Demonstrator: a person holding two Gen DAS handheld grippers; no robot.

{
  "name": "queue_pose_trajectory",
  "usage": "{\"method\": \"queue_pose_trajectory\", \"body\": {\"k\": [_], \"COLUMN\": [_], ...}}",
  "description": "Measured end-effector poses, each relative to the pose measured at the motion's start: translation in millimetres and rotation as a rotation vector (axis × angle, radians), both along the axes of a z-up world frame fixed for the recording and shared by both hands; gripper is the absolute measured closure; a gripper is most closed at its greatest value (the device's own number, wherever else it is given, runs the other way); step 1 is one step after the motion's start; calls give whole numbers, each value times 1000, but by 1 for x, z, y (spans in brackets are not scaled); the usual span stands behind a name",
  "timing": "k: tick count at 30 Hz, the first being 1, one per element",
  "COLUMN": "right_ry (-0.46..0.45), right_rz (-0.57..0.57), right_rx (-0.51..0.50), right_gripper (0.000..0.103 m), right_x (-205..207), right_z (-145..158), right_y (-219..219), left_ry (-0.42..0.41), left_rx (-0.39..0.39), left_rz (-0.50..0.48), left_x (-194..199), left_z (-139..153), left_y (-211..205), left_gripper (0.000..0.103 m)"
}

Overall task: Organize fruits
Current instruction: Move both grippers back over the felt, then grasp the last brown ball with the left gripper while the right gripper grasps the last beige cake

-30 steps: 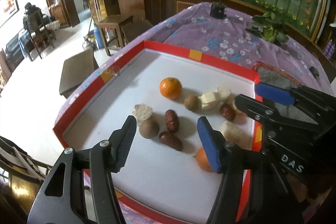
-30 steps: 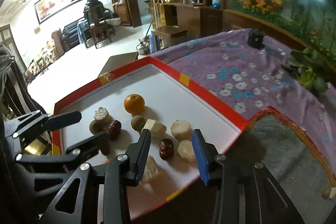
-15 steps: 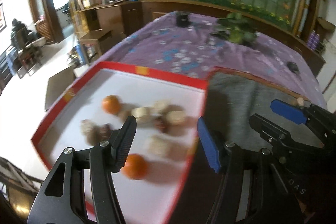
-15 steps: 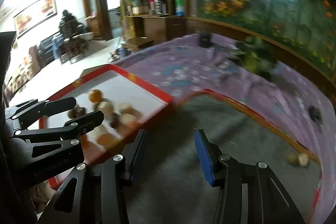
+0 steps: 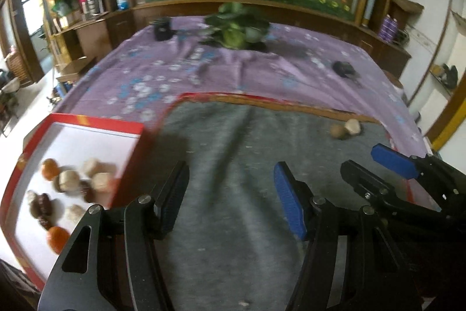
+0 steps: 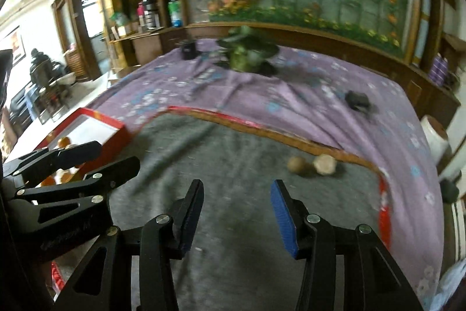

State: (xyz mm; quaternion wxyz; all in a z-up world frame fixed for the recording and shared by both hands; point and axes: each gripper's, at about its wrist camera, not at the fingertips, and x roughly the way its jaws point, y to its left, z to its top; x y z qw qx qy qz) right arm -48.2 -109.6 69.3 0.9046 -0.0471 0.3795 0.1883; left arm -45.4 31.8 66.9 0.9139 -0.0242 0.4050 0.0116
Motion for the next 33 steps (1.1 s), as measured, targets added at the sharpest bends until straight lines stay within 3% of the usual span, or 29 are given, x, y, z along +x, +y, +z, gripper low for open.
{"method": "queue_pose_trajectory", "body": {"k": [22,27,33], "right_ry": [74,77,84], "right_rz": [-172,-194,-194], "right_rx": [30,46,55], "right_gripper": [56,56,56], "right_x": [23,25,31], "right_z": [-25,-25,-28], "right_y": [-101,-116,-122], "left_ry": [113,129,146], "left_rx": [-28,-48,-43], "left_rz": [-171,-189,-281], "left_x": [55,78,100], "left_z": [-23,-28,-40], "left_y": [-77,-89,-113], "left_gripper": [43,43,43]}}
